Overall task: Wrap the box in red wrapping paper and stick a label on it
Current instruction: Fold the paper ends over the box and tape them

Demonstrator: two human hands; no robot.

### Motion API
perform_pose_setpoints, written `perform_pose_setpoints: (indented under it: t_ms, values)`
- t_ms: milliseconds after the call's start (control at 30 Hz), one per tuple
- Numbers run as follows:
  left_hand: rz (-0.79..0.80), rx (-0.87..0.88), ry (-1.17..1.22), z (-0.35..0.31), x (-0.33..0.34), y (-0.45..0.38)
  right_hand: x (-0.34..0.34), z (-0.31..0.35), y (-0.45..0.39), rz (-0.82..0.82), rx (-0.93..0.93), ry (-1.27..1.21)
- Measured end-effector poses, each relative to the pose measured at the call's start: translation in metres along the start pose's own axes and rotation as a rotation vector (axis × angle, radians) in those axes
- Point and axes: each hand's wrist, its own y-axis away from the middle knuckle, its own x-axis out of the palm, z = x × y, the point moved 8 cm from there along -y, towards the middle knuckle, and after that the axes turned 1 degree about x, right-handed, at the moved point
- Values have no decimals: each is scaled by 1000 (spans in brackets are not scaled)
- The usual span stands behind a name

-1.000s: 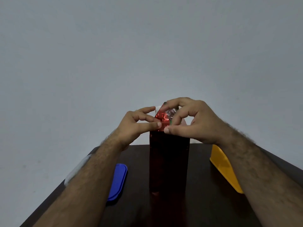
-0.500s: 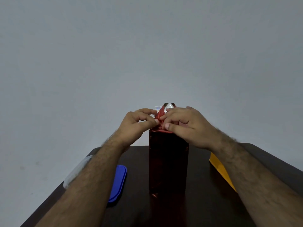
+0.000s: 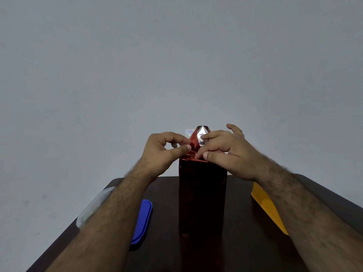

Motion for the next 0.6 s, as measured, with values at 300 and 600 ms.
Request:
perform_pose_setpoints:
  t_ms: [300,600]
  values:
    - [225,-132,6,-1,12,3,-10,6,2,-103,-35,-206]
    - [243,-162,9,-6,10,6,-38,-66,42,-749,360,-588]
